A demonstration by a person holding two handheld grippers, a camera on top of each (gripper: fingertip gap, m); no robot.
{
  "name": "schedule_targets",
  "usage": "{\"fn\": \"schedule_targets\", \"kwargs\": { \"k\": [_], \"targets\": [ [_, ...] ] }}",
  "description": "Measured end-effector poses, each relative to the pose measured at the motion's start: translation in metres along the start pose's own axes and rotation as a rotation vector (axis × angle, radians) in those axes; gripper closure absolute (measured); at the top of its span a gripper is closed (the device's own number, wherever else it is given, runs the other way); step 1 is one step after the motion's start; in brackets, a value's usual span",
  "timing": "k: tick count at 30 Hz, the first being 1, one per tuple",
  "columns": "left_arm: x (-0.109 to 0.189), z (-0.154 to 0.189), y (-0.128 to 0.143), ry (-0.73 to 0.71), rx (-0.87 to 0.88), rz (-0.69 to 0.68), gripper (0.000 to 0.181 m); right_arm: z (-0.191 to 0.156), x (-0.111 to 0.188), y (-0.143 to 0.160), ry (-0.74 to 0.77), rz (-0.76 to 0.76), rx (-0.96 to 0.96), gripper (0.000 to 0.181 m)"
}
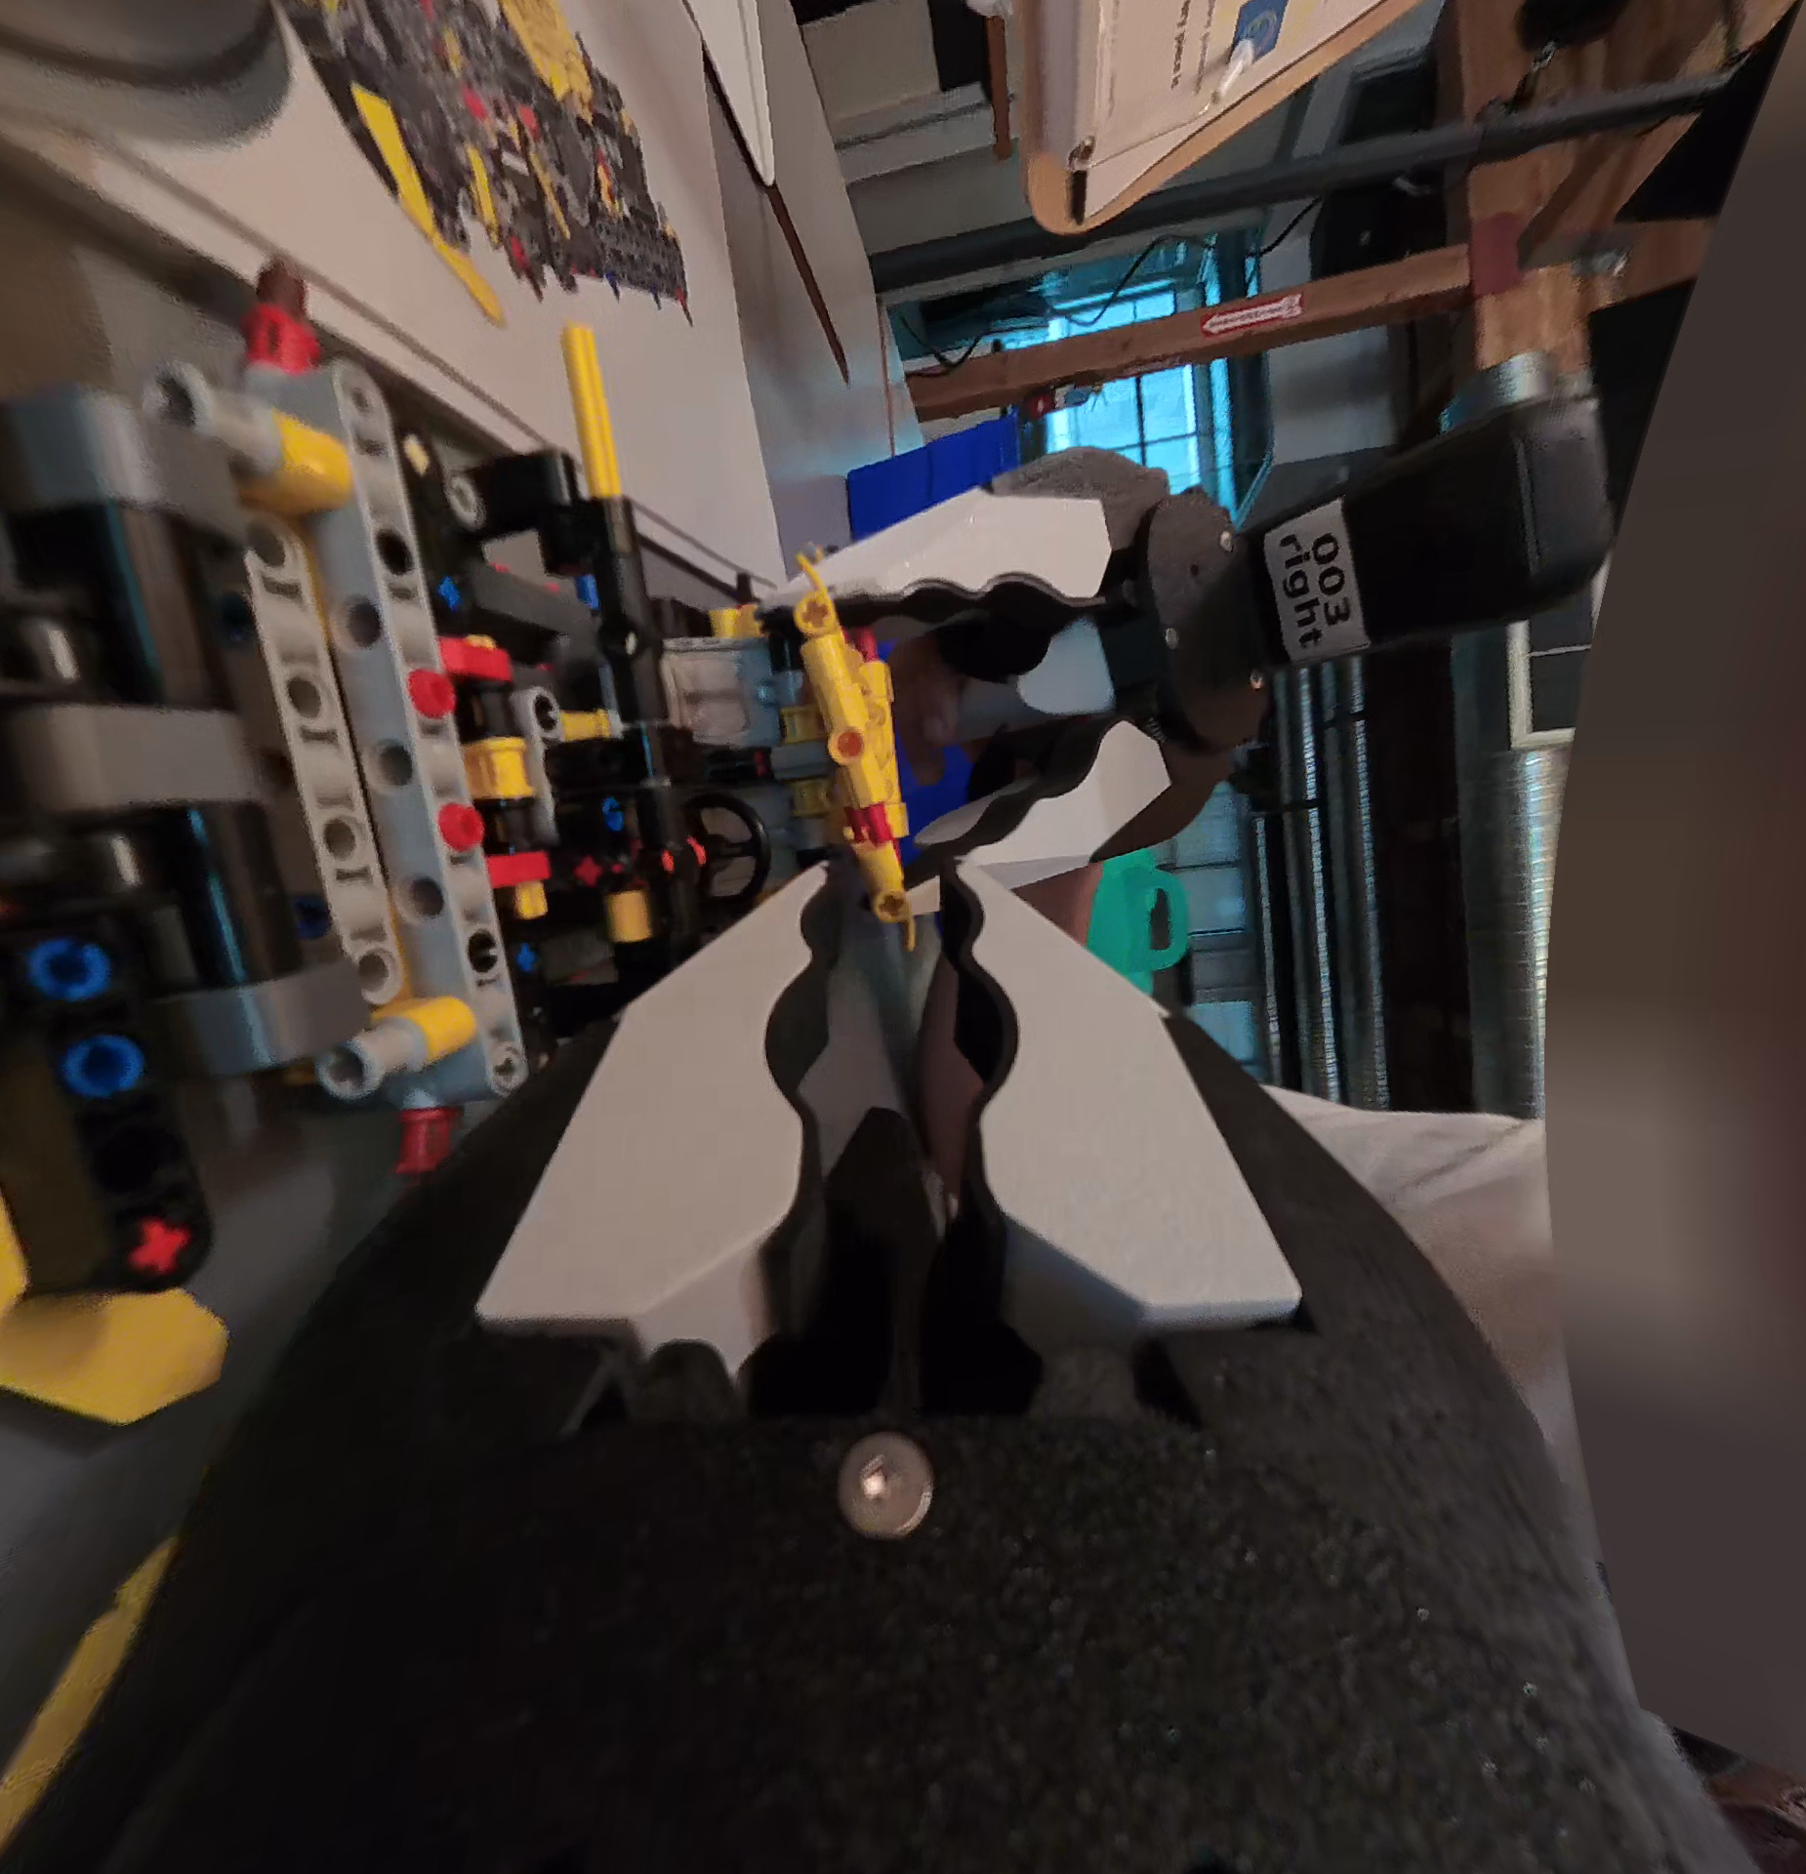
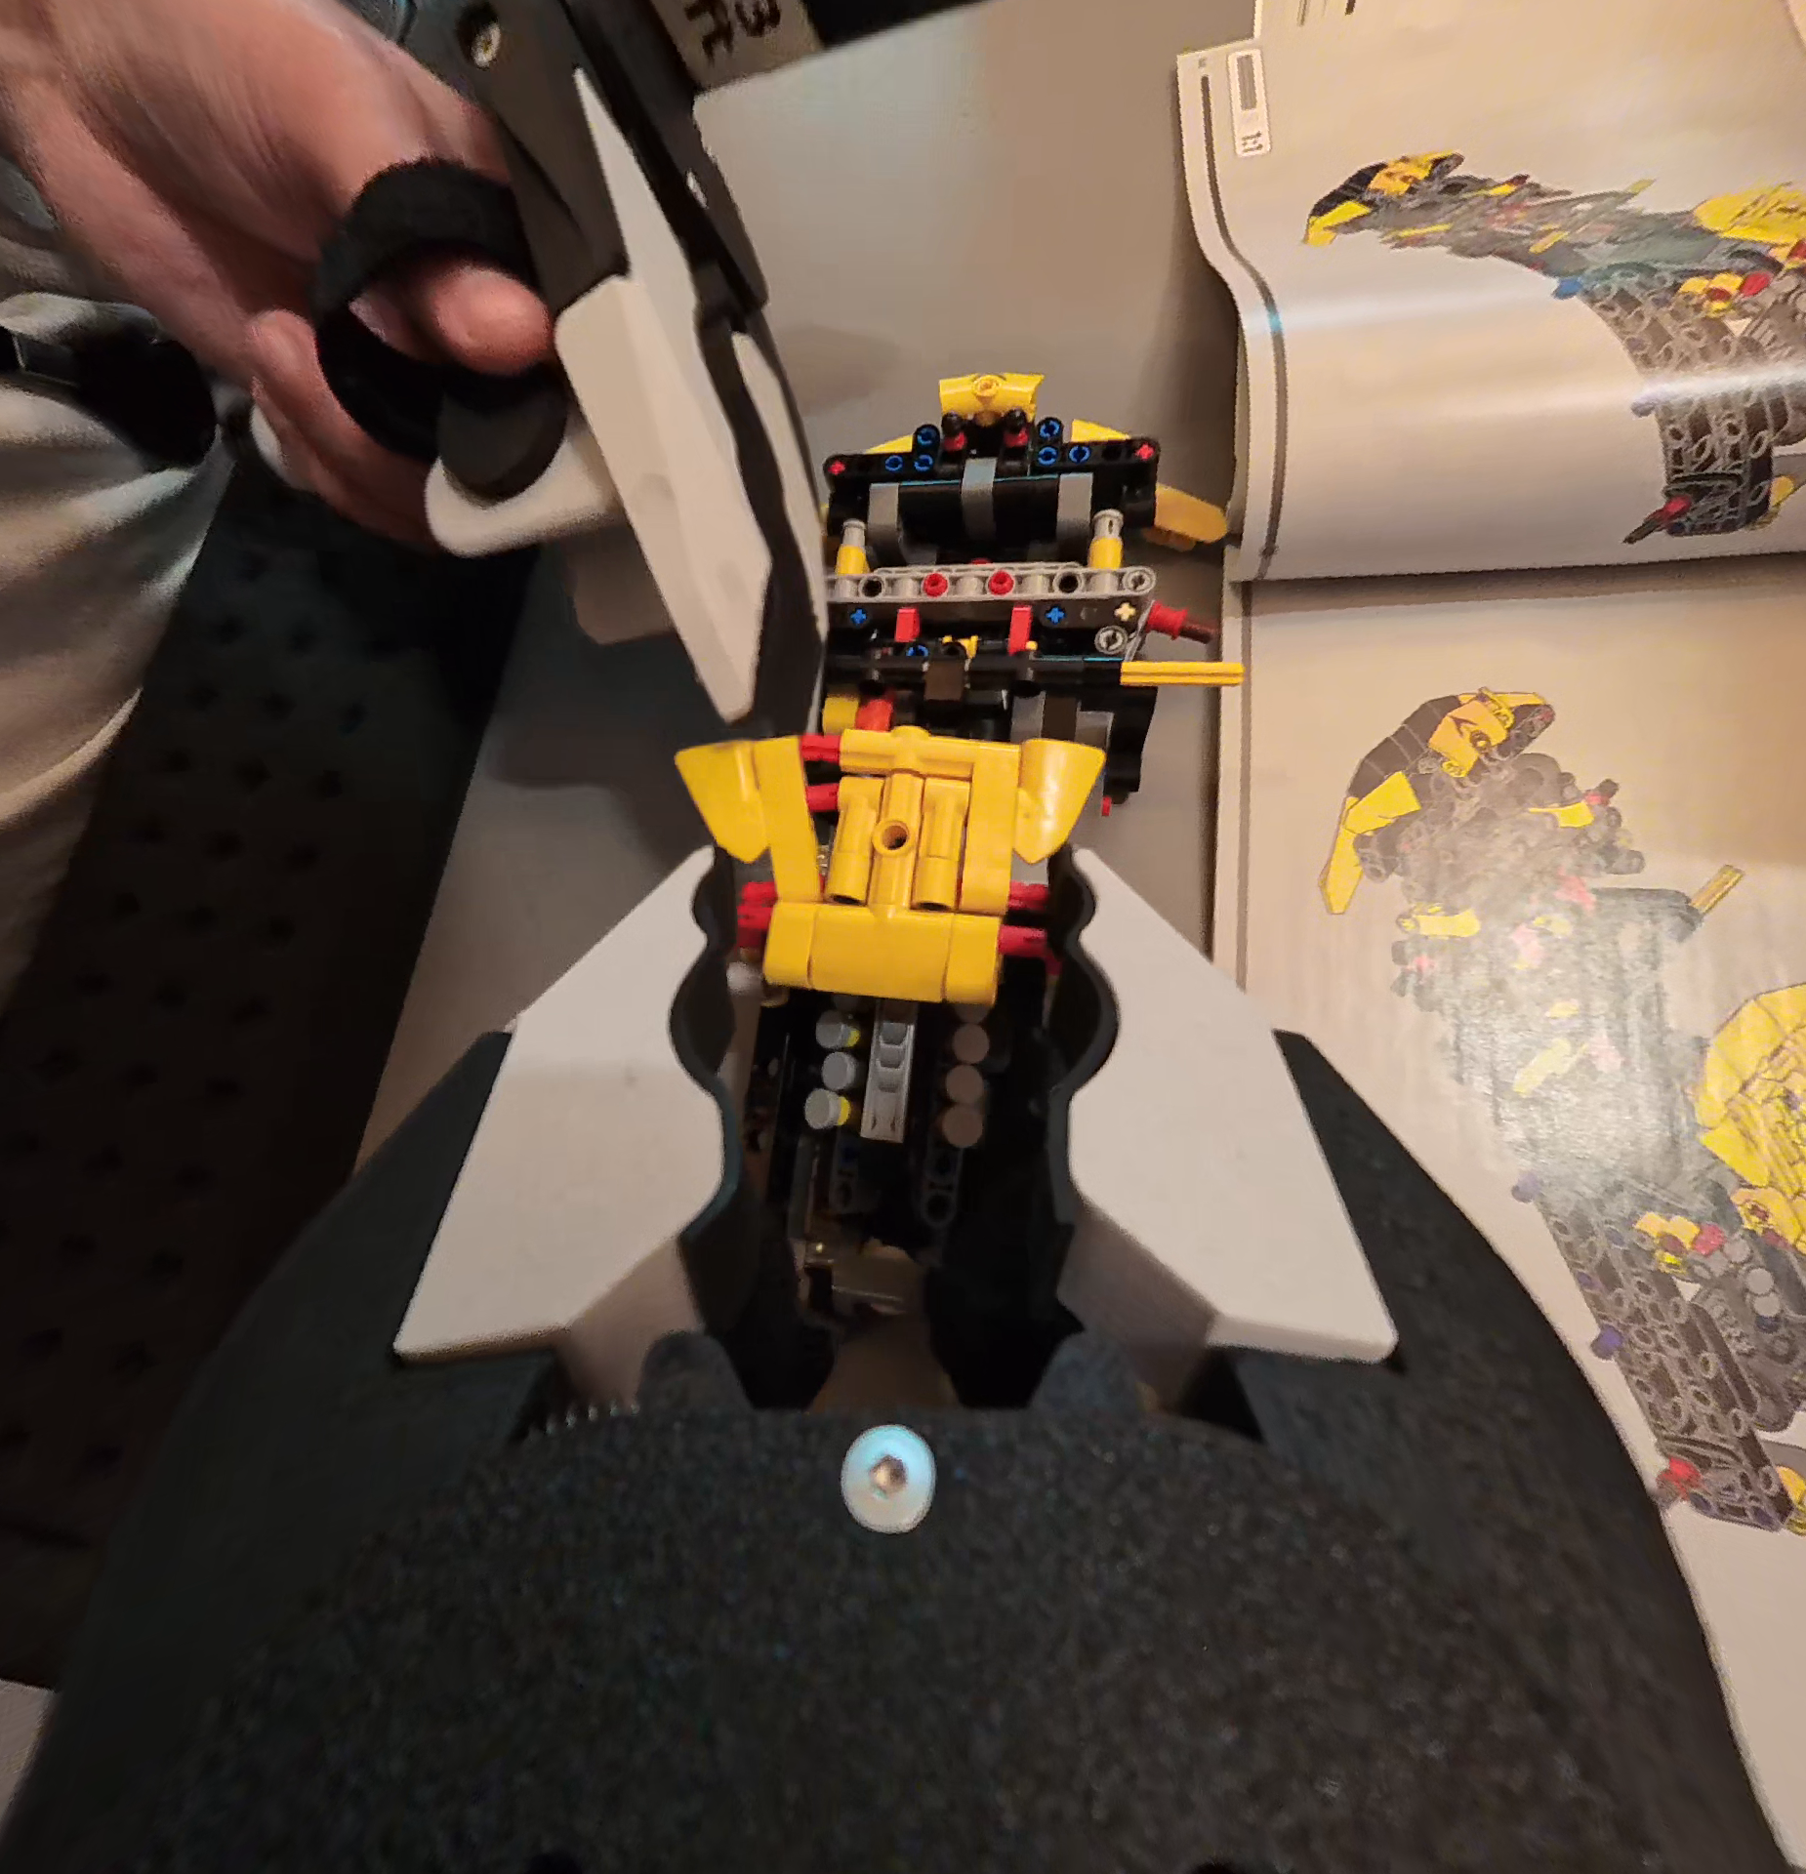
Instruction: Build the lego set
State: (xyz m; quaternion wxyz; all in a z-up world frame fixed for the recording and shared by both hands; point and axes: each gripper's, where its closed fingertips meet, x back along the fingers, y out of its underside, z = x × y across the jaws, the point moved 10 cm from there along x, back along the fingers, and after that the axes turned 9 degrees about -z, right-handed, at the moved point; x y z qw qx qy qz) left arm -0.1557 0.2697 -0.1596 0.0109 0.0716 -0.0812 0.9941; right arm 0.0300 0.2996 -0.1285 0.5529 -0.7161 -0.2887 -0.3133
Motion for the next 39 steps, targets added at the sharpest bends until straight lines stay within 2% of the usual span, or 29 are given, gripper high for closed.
{"fn": "schedule_targets", "kwargs": {
  "k": [3, 7, 12, 18, 25, 30, 33, 36, 39],
  "targets": [
    [0.002, 0.003, -0.007, -0.061, -0.059, -0.039, 0.162, 0.0, -0.001, 0.0, -0.006, 0.001, -0.003, 0.12],
    [-0.002, 0.001, -0.004, -0.069, -0.026, -0.128, 0.161, -0.001, -0.001, -0.001, -0.003, -0.005, -0.002, 0.12],
    [-0.007, 0.0, -0.008, -0.024, 0.023, -0.113, 0.162, -0.003, -0.001, -0.003, 0.01, -0.022, 0.008, 0.12],
    [-0.007, -0.003, -0.01, 0.005, 0.084, -0.119, 0.173, -0.003, -0.001, -0.003, 0.006, -0.014, 0.006, 0.12],
    [-0.006, -0.009, -0.019, 0.077, 0.103, -0.222, 0.174, -0.003, -0.001, -0.001, 0.002, 0.007, 0.018, 0.119],
    [-0.006, -0.007, -0.026, 0.137, 0.115, -0.297, 0.174, -0.004, 0.005, -0.001, 0.014, 0.019, -0.004, 0.11],
    [-0.005, -0.006, -0.03, 0.098, 0.07, -0.326, 0.174, -0.009, 0.016, 0.003, 0.093, 0.085, -0.025, 0.111],
    [-0.004, -0.002, -0.033, 0.097, 0.018, -0.346, 0.174, -0.029, 0.023, 0.004, 0.17, 0.214, -0.048, 0.124],
    [0.002, 0.008, -0.037, 0.17, -0.057, -0.265, 0.174, -0.052, 0.024, -0.001, 0.244, 0.3, -0.223, 0.124]
  ]
}}
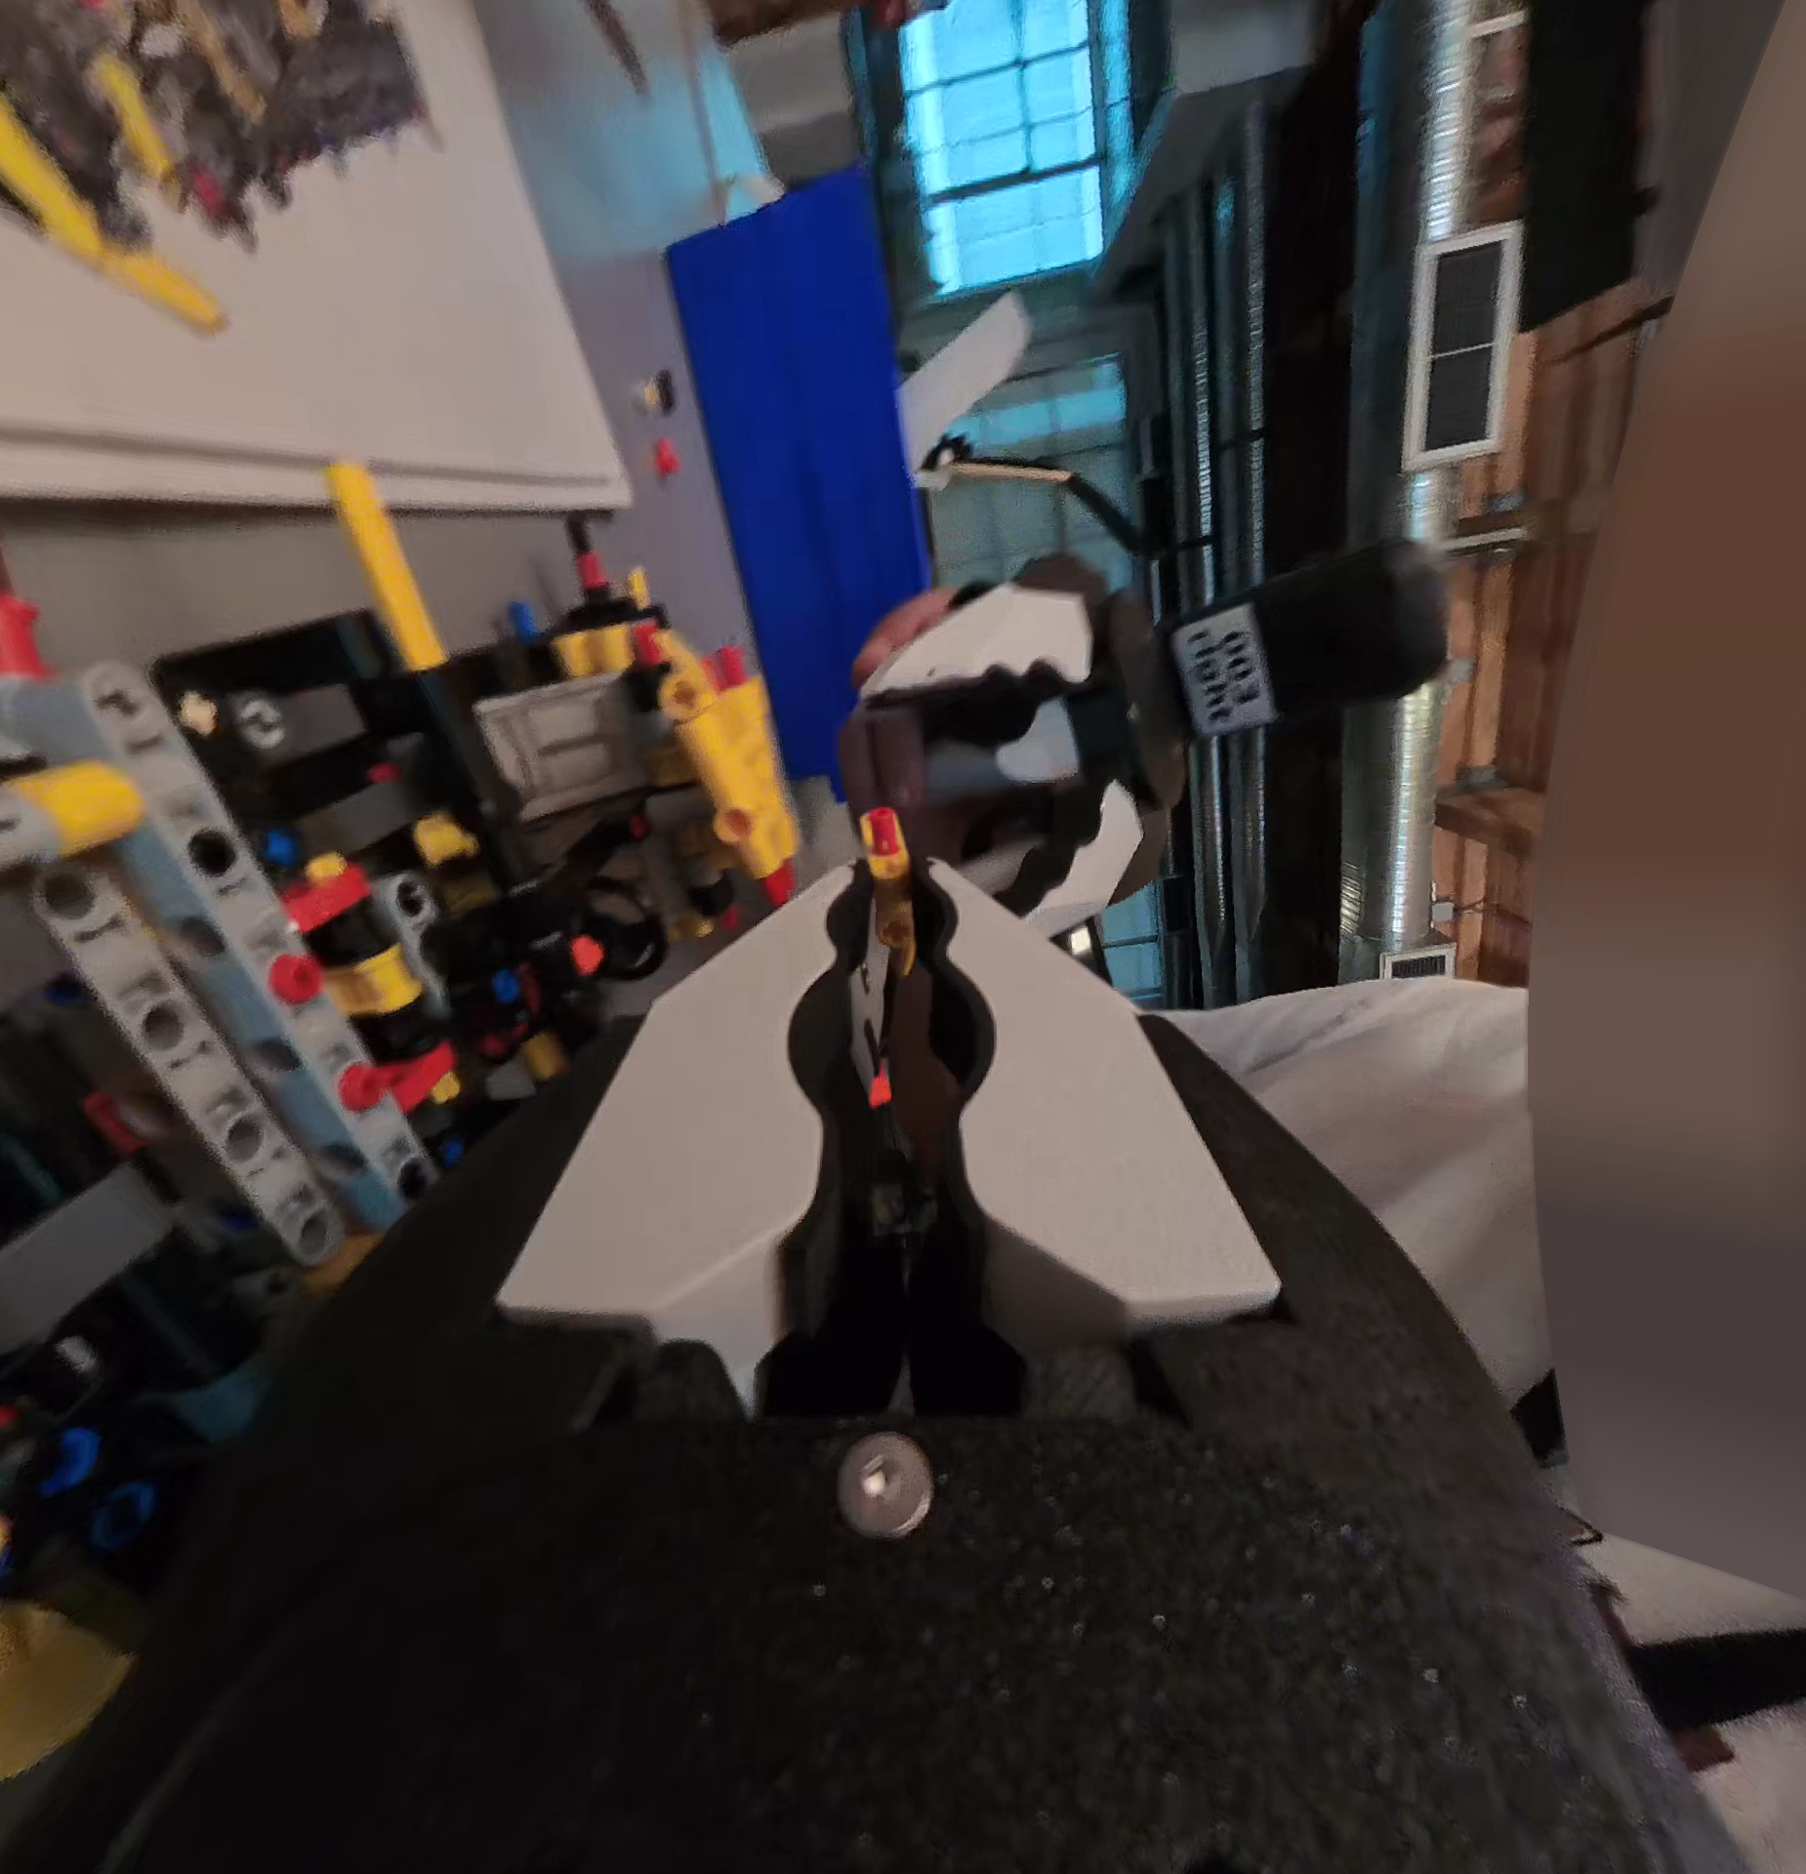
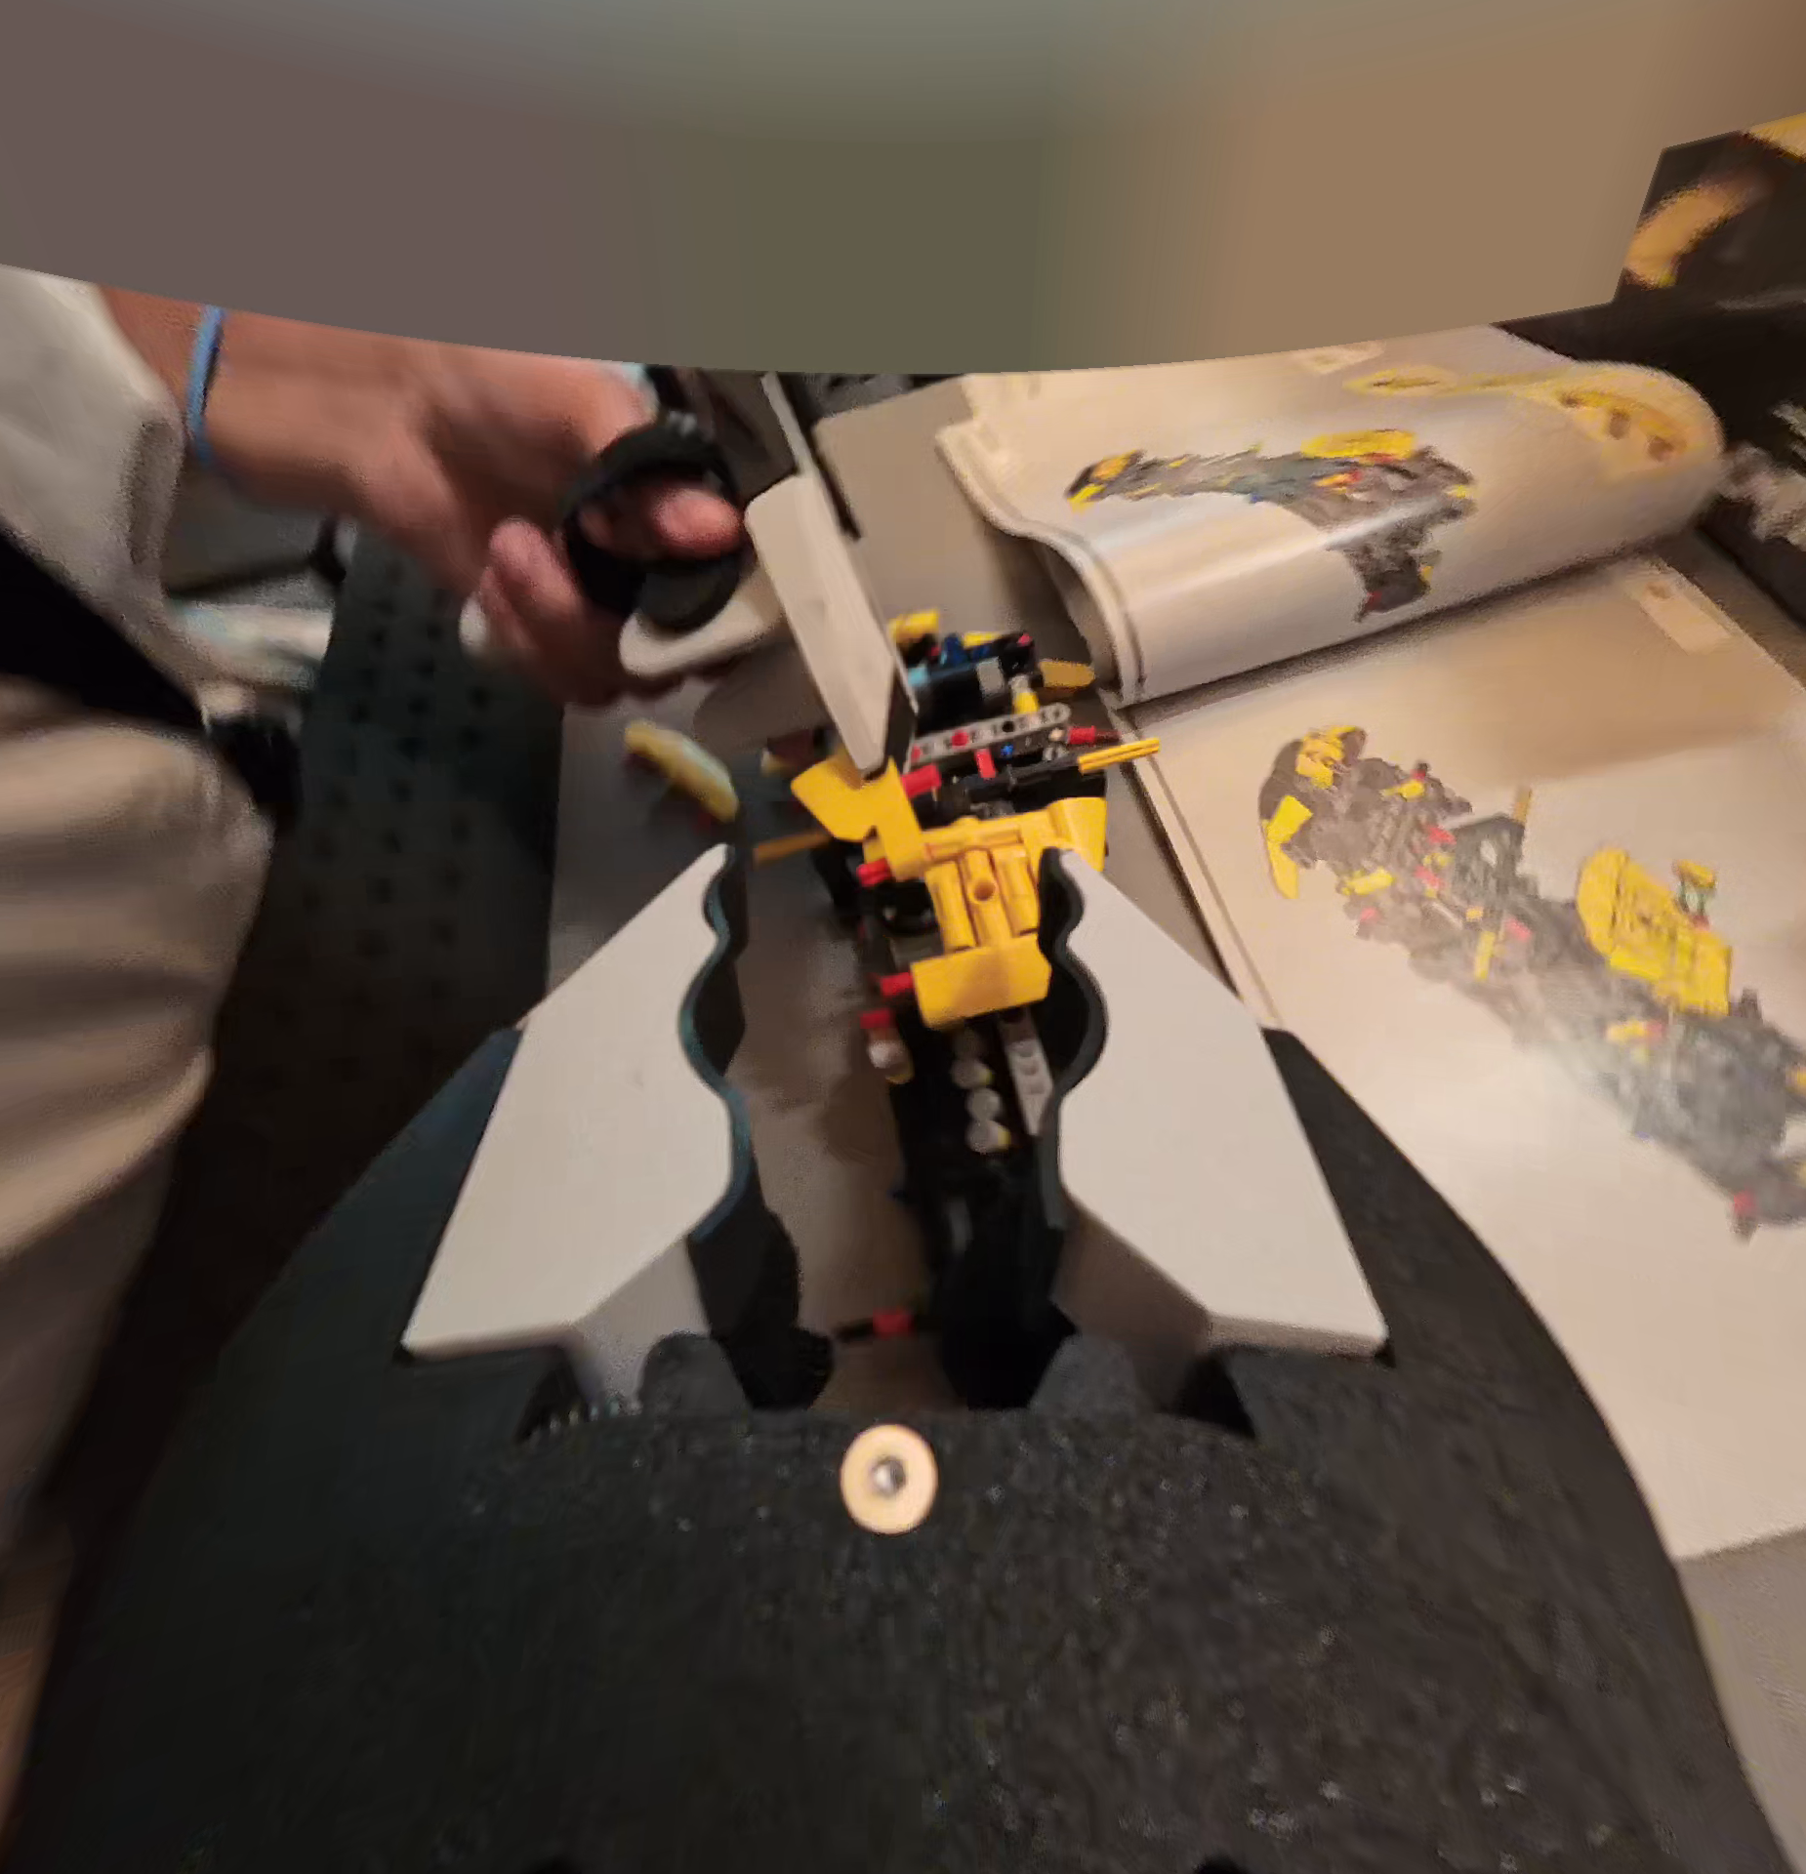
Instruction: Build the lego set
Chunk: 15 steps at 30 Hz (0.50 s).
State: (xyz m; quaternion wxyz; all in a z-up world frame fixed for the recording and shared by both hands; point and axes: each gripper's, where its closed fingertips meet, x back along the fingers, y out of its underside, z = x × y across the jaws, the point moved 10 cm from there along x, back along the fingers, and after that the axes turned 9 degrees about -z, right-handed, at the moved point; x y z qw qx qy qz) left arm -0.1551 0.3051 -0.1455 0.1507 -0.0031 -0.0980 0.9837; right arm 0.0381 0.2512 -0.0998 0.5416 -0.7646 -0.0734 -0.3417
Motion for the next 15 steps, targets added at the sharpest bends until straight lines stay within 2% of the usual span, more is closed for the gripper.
{"fn": "schedule_targets", "kwargs": {
  "k": [2, 4, 7, 9, 13, 15],
  "targets": [
    [0.002, 0.01, 0.002, 0.049, -0.098, 0.063, 0.174, -0.015, 0.005, 0.002, 0.088, 0.119, -0.21, 0.127],
    [0.003, 0.019, 0.007, 0.132, -0.178, 0.1, 0.174, -0.033, 0.008, 0.008, 0.117, 0.311, -0.471, 0.147],
    [0.001, 0.027, 0.014, 0.241, -0.24, 0.117, 0.174, -0.06, -0.007, 0.013, -0.103, 0.714, -0.784, 0.147],
    [0.0, 0.03, 0.018, 0.268, -0.25, 0.12, 0.174, -0.072, -0.02, 0.013, -0.17, 0.871, -0.88, 0.15],
    [-0.002, 0.034, 0.027, 0.283, -0.233, 0.076, 0.174, -0.092, -0.038, 0.014, -0.099, 0.991, -0.921, 0.174],
    [0.0, 0.035, 0.031, 0.273, -0.221, 0.07, 0.174, -0.098, -0.042, 0.014, -0.087, 1.016, -0.932, 0.175]
  ]
}}
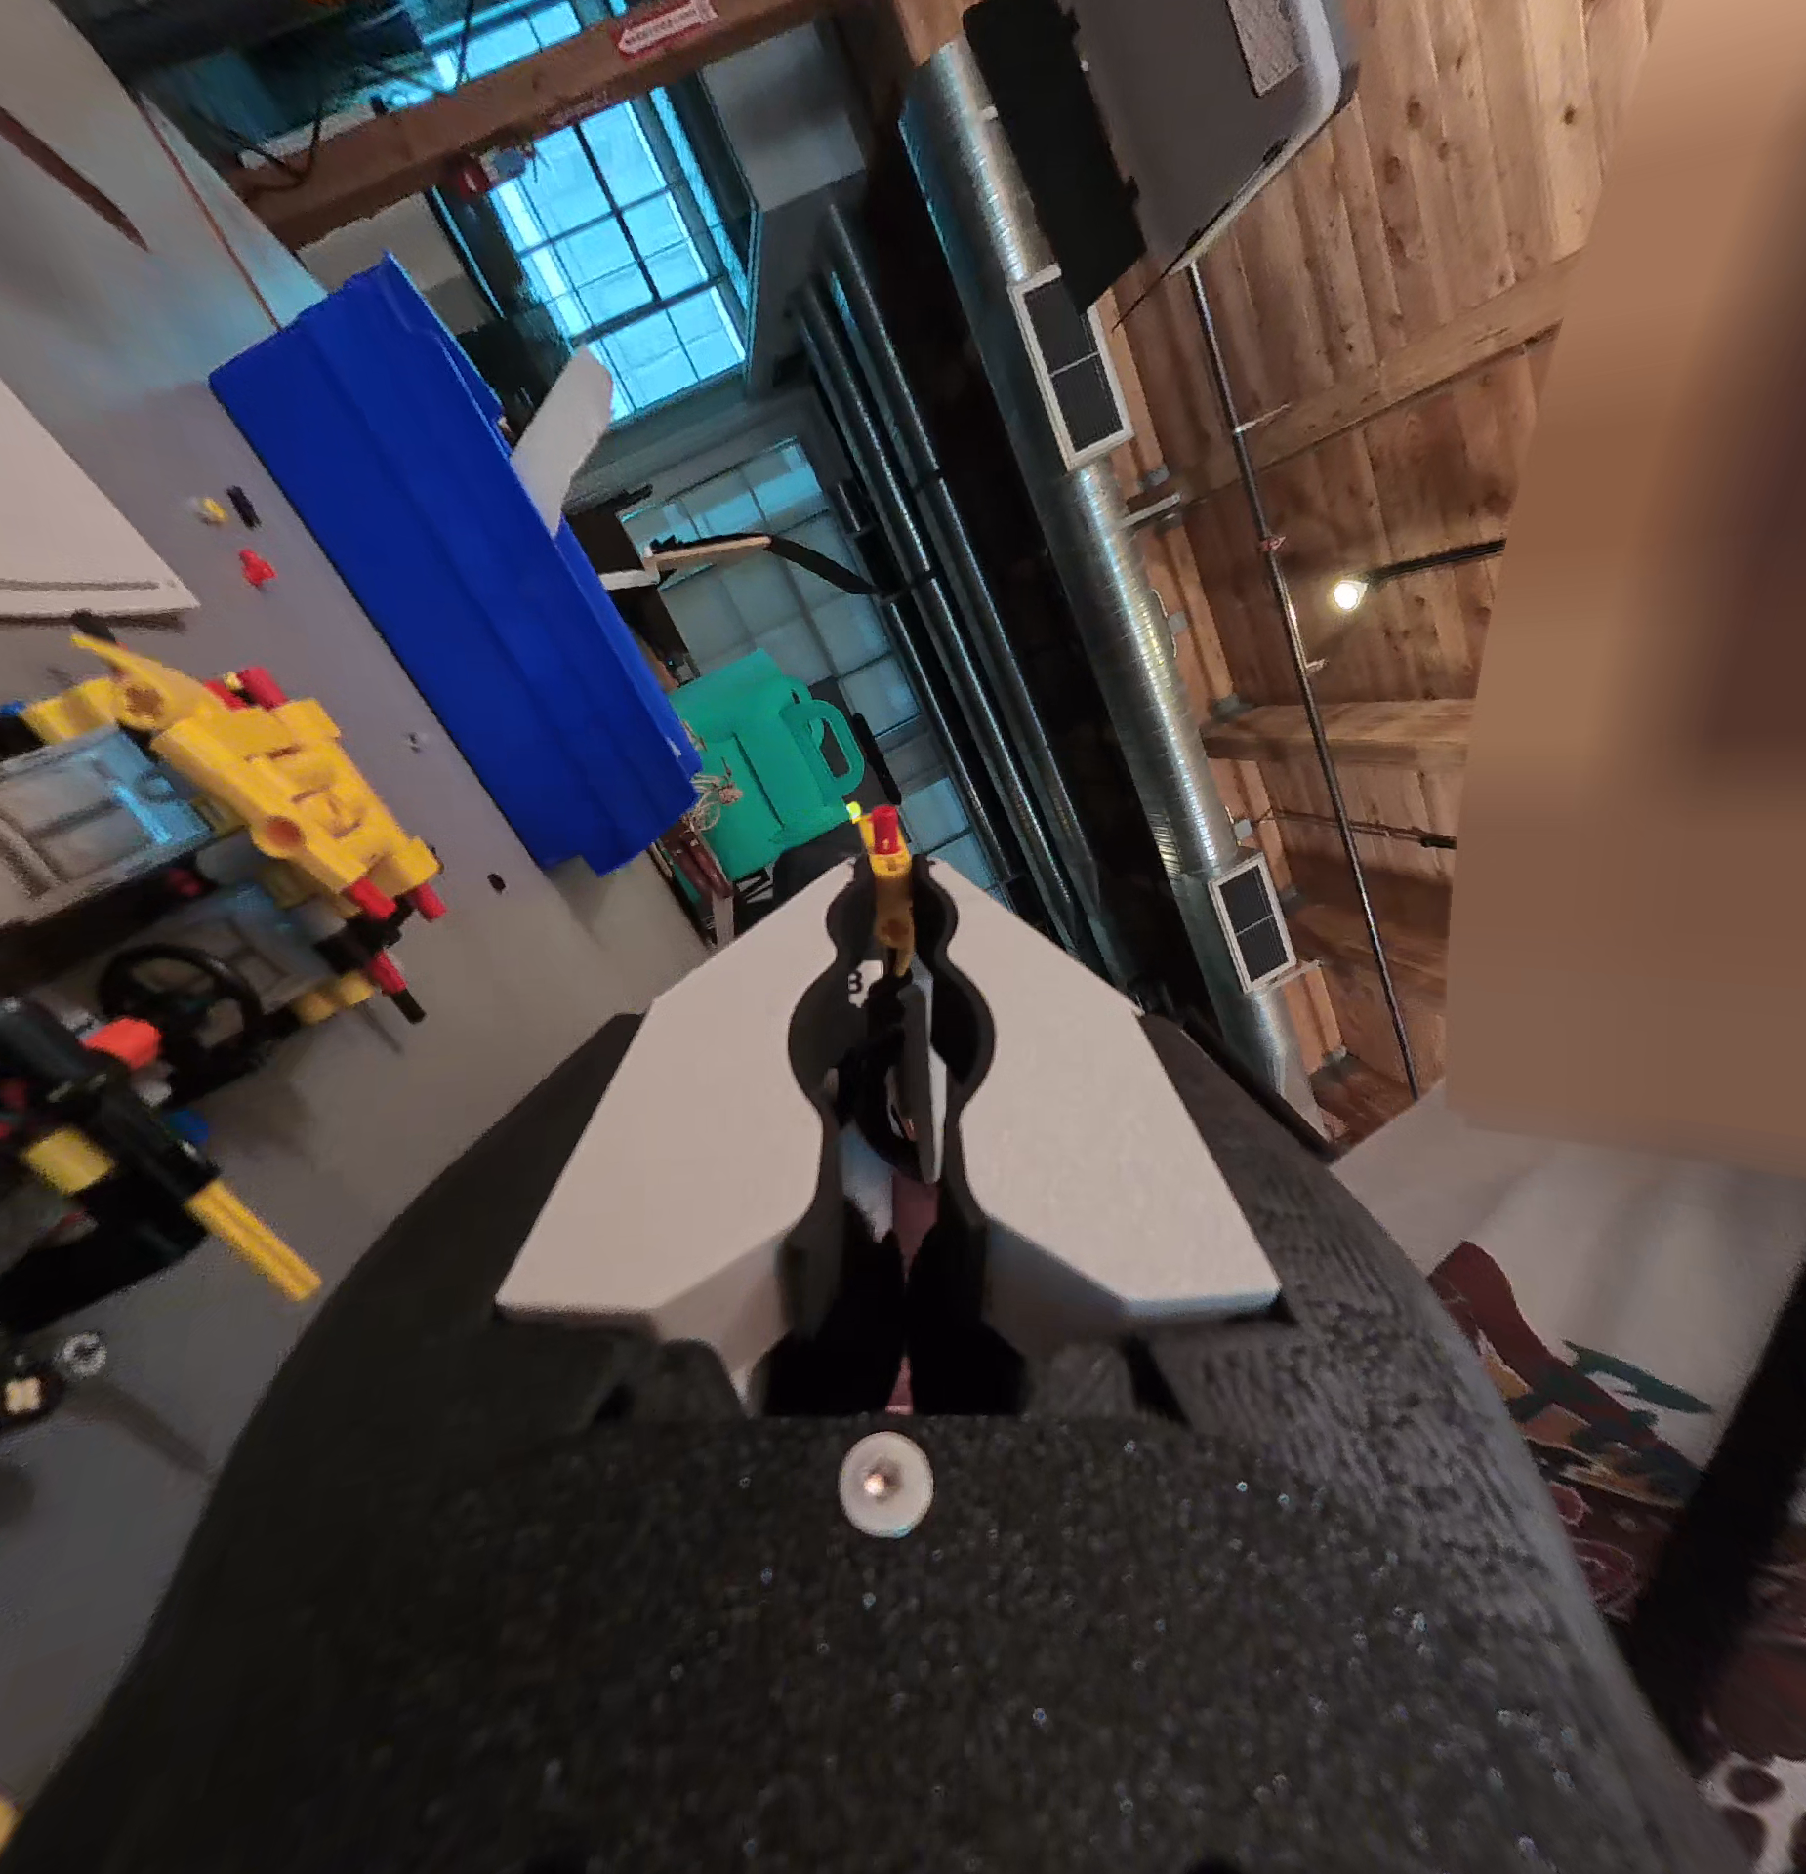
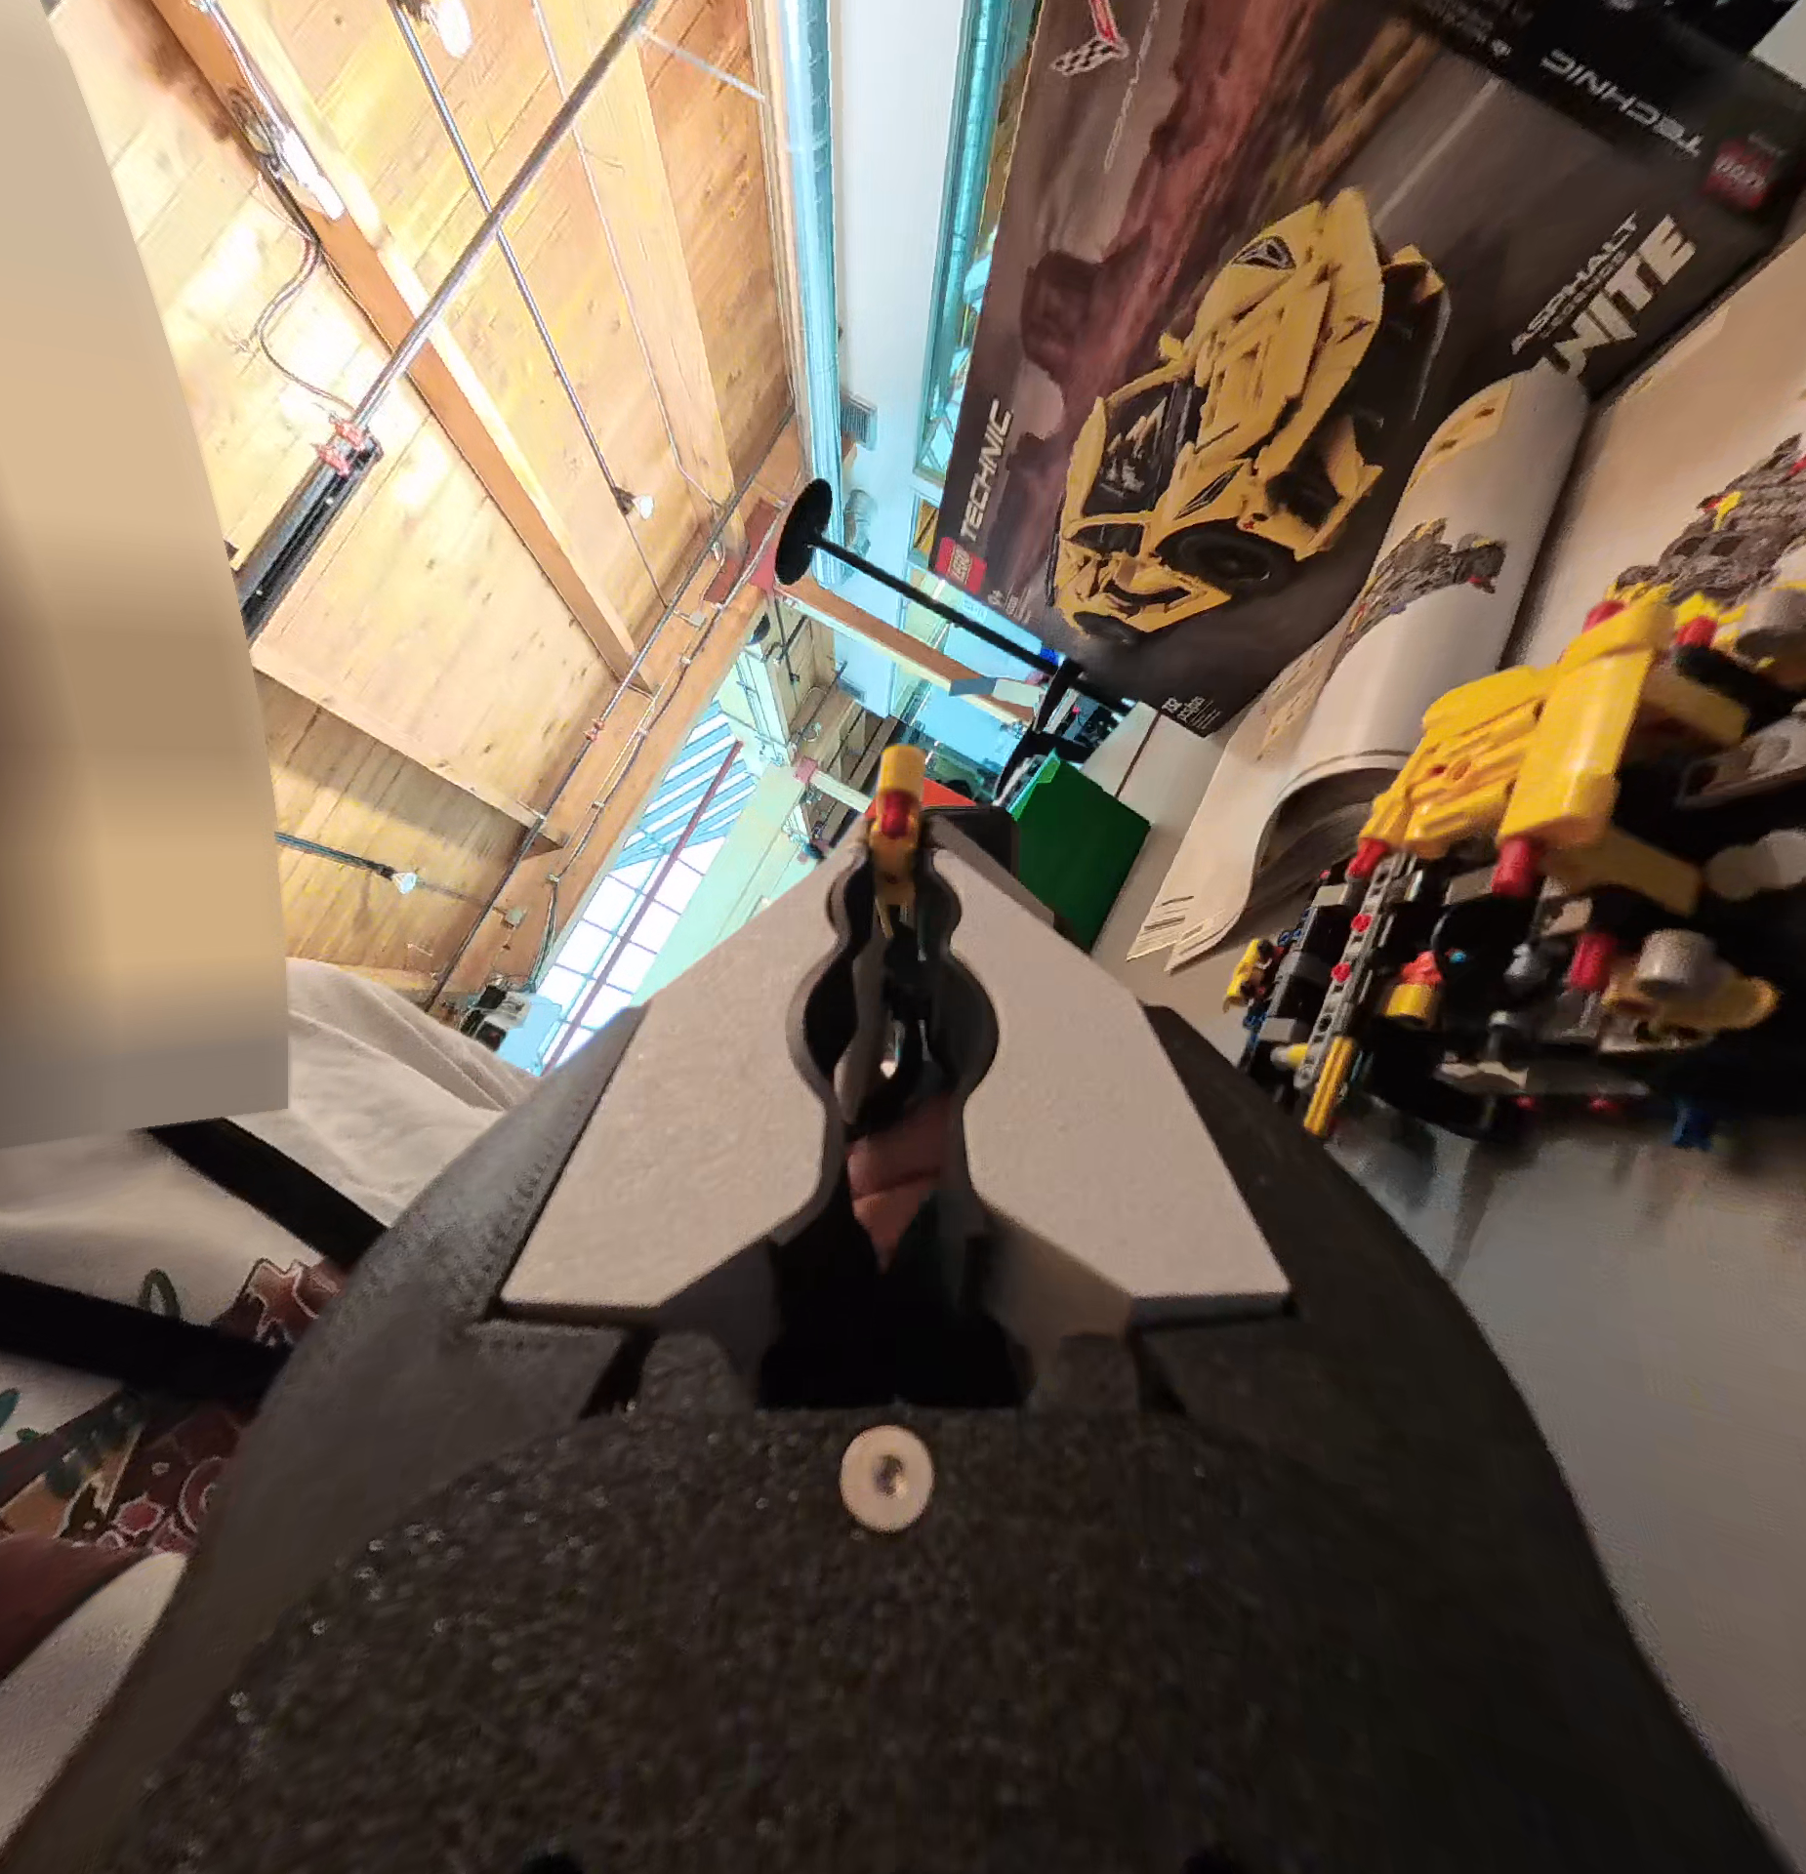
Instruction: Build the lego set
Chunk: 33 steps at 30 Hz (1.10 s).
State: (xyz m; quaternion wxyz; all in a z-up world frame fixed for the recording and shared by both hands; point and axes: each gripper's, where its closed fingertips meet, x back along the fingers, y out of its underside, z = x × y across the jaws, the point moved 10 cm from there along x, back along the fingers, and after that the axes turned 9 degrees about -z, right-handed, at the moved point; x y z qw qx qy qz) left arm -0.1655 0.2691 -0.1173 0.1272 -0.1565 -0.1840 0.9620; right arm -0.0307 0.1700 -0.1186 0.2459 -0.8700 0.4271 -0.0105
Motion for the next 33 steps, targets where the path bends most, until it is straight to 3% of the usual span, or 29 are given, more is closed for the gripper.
{"fn": "schedule_targets", "kwargs": {
  "k": [2, 4, 8, 9, 13, 18, 22, 28, 31, 33],
  "targets": [
    [0.006, 0.0, 0.0, -0.032, -0.017, -0.06, 0.174, -0.001, 0.001, 0.006, 0.034, -0.017, -0.002, 0.176],
    [0.027, -0.001, -0.012, -0.119, -0.149, -0.174, 0.167, -0.002, 0.008, 0.01, 0.094, -0.037, 0.002, 0.176],
    [0.089, -0.017, -0.052, -0.695, -0.815, -0.567, 0.133, 0.004, 0.036, 0.016, 0.275, -0.222, 0.019, 0.175],
    [0.097, -0.019, -0.056, -0.752, -0.912, -0.664, 0.13, 0.008, 0.043, 0.019, 0.313, -0.254, 0.011, 0.175],
    [0.094, -0.029, -0.058, -0.661, -0.842, -0.857, 0.128, 0.019, 0.042, 0.016, 0.478, -0.276, -0.042, 0.175],
    [0.082, -0.037, -0.046, -0.691, -0.877, -0.874, 0.122, 0.032, 0.022, 0.018, 0.492, -0.293, -0.075, 0.175],
    [0.076, -0.032, -0.028, -0.675, -0.881, -0.859, 0.124, 0.022, 0.033, 0.02, 0.531, -0.273, -0.02, 0.175],
    [0.057, -0.014, 0.009, -0.623, -0.885, -0.855, 0.124, 0.01, 0.062, 0.02, 0.412, -0.129, -0.085, 0.175],
    [0.043, 0.014, 0.005, -0.506, -0.913, -0.758, 0.124, 0.002, 0.059, 0.028, 0.335, -0.2, -0.071, 0.175],
    [0.027, 0.03, 0.009, -0.422, -1.025, -0.786, 0.124, -0.002, 0.05, 0.033, 0.196, -0.28, -0.137, 0.175]
  ]
}}
